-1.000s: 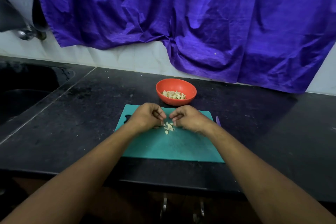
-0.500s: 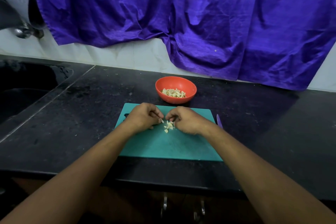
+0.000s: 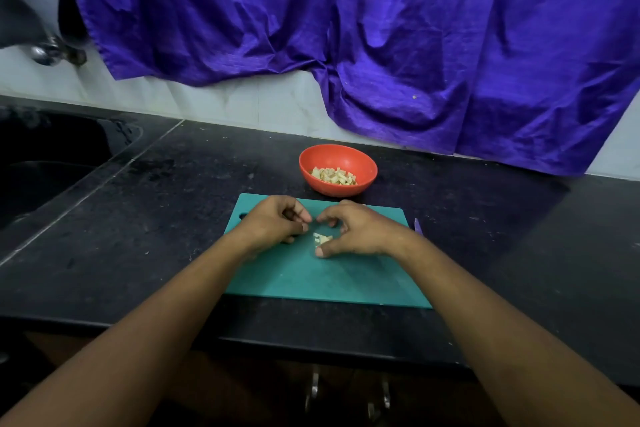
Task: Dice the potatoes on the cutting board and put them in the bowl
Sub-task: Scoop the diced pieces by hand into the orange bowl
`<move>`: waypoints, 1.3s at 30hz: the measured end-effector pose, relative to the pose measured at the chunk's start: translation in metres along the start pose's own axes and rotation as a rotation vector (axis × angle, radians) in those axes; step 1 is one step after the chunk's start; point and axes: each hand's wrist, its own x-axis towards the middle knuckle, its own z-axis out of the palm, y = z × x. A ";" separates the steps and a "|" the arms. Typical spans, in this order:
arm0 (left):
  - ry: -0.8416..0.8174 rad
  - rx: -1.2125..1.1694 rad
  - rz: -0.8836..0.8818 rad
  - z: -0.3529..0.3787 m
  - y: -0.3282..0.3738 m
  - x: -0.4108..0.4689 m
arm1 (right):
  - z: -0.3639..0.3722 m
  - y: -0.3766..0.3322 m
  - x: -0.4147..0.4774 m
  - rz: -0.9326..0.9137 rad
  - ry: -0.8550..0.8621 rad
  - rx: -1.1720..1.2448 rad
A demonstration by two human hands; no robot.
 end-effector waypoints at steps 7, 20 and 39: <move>0.028 -0.016 0.014 0.001 -0.001 0.000 | 0.016 -0.001 0.003 -0.143 0.166 0.004; 0.022 0.003 -0.025 0.000 0.003 -0.002 | -0.010 -0.006 -0.010 0.183 -0.054 0.068; -0.063 0.546 -0.162 0.023 0.049 0.009 | 0.008 -0.032 0.012 0.394 0.075 0.152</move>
